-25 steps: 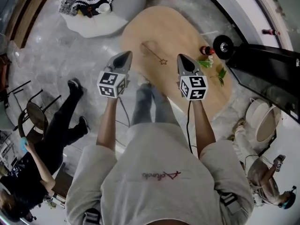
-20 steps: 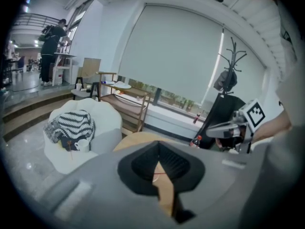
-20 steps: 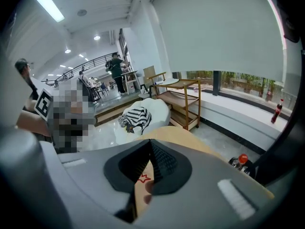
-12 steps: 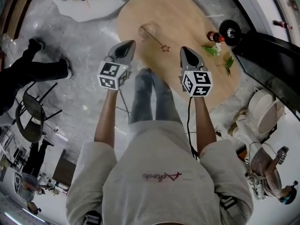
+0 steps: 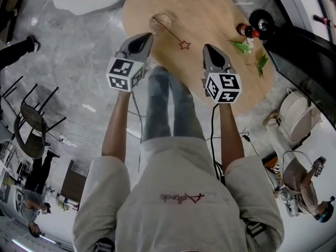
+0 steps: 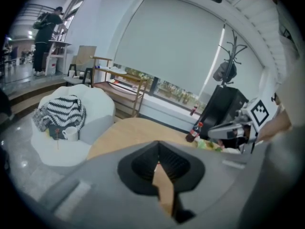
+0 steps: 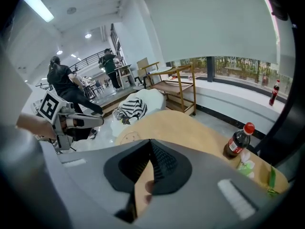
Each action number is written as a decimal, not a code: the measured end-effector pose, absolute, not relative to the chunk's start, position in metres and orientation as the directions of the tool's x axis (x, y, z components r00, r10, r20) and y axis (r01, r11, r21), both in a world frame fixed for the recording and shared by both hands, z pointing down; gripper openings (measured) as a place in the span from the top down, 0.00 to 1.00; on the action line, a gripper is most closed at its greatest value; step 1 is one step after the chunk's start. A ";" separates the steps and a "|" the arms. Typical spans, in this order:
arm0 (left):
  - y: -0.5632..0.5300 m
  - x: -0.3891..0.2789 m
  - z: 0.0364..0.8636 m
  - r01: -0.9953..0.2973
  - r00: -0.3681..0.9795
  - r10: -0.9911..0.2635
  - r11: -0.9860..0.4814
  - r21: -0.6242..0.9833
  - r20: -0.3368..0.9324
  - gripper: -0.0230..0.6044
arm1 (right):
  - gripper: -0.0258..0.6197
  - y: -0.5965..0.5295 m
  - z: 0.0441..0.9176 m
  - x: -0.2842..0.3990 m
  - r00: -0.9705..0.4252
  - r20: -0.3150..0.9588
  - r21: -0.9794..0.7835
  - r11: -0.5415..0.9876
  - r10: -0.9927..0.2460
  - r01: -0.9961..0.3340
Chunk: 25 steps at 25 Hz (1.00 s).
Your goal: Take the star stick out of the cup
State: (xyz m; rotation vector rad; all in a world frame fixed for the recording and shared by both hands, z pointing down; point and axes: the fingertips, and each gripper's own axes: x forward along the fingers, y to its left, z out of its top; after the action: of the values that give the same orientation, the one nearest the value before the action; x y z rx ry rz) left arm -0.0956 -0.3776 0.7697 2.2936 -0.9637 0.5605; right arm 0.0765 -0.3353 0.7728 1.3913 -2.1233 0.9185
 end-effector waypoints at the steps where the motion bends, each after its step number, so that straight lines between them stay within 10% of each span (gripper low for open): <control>1: -0.378 -0.095 0.774 -0.743 0.651 -0.497 -0.570 0.350 0.573 0.96 | 0.96 -0.335 0.776 0.077 -0.397 0.671 -0.290 0.271 -0.626 -0.918; 13: -0.391 -0.078 0.825 -0.699 0.679 -0.446 -0.635 0.329 0.583 0.96 | 0.95 -0.323 0.817 0.086 -0.389 0.704 -0.303 0.244 -0.594 -0.921; 25: -0.362 -0.042 0.857 -0.369 0.675 -0.282 -0.929 -0.018 0.682 0.96 | 0.95 -0.308 0.836 0.085 -0.398 0.720 -0.309 0.251 -0.569 -0.918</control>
State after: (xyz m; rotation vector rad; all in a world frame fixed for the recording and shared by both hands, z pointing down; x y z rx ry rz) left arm -0.0417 -0.3623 0.8571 2.7634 -0.5391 1.0938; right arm 0.0846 -0.3083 0.8355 1.3498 -2.0613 0.9915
